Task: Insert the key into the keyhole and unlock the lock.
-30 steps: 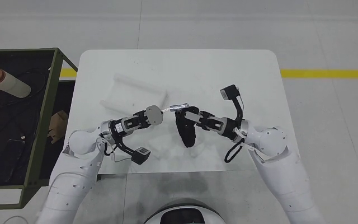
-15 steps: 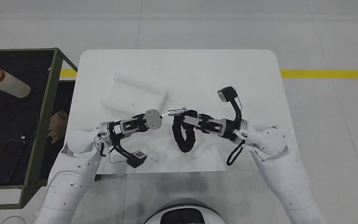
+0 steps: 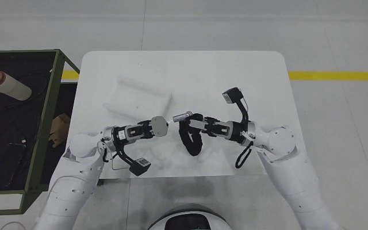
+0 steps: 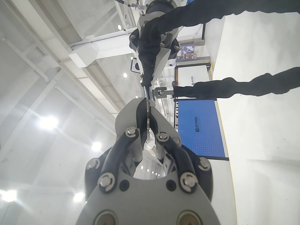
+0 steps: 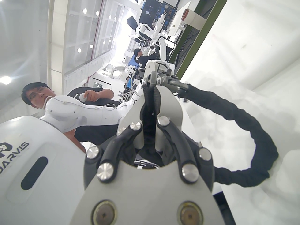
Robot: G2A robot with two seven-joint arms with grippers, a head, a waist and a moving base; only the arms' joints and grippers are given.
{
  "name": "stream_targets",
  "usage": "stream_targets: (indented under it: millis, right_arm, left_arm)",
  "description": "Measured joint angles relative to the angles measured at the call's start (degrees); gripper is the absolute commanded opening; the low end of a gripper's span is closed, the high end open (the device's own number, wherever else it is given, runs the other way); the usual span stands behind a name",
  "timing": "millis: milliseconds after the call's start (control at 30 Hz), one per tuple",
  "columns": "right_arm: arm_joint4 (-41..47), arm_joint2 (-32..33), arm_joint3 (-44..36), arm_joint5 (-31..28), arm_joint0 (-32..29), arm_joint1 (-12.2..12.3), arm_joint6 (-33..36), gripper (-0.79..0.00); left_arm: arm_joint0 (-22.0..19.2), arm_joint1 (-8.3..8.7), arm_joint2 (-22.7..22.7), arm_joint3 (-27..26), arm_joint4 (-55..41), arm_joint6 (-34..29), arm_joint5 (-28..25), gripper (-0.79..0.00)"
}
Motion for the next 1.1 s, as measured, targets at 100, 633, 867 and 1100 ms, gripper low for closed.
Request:
stream_targets:
  millis: [100,633,867,1100]
  right_arm:
    - [1.1,-0.6,0.9,0.4,0.8,0.0,1.5,-0.785]
    - [8.1,-2.6,5.5,1.6,4.2,-0.3,6.8,-0.785]
    - [9.2,-2.8,6.8,1.9,5.1,-0.4,7.2,-0.785]
    - [10.6,-0.4,7.2,2.1,4.9,-0.2,5.7,-0.785]
  left_arm:
    - [0.2,0.12,-0.1,0.0,-0.3,0.8,0.0,-0.785]
    - [0.8,0.45,0.2,-0.7,-1.9,3.0,-1.1,-0.785]
    - [0.7,0.52,0.0,-0.6,-2.8,3.2,-1.4,-0.785]
    - [1.0,0.58,-1.0,0.6,-5.6,2.6,-2.4,-0.785]
